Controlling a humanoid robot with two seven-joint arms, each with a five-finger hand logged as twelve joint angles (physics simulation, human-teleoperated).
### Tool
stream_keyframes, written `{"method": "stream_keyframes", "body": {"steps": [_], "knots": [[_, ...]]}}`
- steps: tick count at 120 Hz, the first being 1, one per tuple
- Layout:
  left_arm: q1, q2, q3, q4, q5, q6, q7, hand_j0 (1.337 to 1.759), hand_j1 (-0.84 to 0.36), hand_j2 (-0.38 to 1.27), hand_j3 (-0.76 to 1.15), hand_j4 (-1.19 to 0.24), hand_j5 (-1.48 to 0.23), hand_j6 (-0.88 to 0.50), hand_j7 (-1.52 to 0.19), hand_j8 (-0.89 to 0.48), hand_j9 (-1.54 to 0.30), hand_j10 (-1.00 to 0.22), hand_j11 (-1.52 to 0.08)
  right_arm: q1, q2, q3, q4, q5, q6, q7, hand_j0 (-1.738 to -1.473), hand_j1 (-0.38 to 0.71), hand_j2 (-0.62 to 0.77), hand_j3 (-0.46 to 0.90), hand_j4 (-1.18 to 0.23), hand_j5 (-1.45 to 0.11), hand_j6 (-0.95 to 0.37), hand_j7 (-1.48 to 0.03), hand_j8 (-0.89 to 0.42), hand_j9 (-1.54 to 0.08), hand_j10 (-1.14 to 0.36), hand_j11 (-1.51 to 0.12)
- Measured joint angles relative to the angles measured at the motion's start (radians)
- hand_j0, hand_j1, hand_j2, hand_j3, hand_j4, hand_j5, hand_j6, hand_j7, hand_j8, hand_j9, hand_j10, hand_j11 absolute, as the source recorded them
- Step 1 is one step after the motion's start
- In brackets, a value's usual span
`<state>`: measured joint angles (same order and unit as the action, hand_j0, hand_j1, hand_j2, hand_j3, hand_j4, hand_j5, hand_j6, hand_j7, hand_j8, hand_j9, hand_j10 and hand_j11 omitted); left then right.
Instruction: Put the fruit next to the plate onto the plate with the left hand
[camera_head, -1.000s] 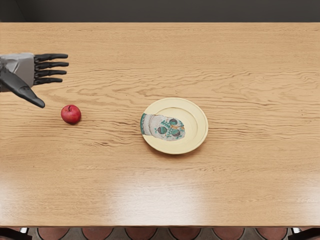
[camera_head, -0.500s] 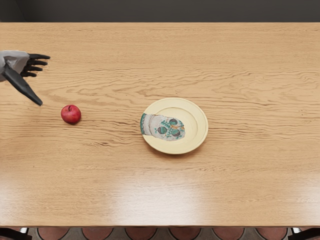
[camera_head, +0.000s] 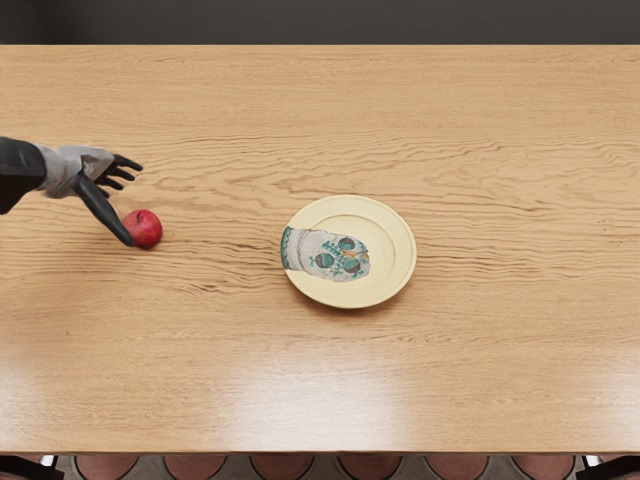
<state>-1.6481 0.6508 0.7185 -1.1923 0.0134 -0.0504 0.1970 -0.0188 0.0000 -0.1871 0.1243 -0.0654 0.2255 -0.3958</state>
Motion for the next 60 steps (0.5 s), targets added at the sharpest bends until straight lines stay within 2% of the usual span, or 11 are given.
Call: {"method": "stream_keyframes", "body": {"steps": [8,23,60], "knots": [[-0.011,-0.052,0.066,-0.001,-0.001,0.053,0.036,1.658,0.21,0.02,0.00,-0.12,-0.15,-0.12,-0.15,-0.12,-0.15,-0.12,-0.15,0.000,0.000,0.000,0.000,0.000,0.000,0.000,-1.658,-0.35,0.00,0.00,0.00,0.00,0.00,0.00,0.00,0.00,0.00,0.00],[-0.020,-0.069,0.124,0.001,0.000,0.149,0.084,1.658,0.18,0.03,0.00,-0.14,-0.18,-0.14,-0.18,-0.14,-0.18,-0.14,-0.18,0.000,0.000,0.000,0.000,0.000,0.000,0.000,-1.658,-0.35,0.00,0.00,0.00,0.00,0.00,0.00,0.00,0.00,0.00,0.00],[-0.073,-0.197,0.151,-0.023,0.013,0.216,0.146,1.658,0.16,0.03,0.00,-0.16,-0.21,-0.16,-0.21,-0.16,-0.21,-0.16,-0.21,0.000,0.000,0.000,0.000,0.000,0.000,0.000,-1.658,-0.35,0.00,0.00,0.00,0.00,0.00,0.00,0.00,0.00,0.00,0.00]]}}
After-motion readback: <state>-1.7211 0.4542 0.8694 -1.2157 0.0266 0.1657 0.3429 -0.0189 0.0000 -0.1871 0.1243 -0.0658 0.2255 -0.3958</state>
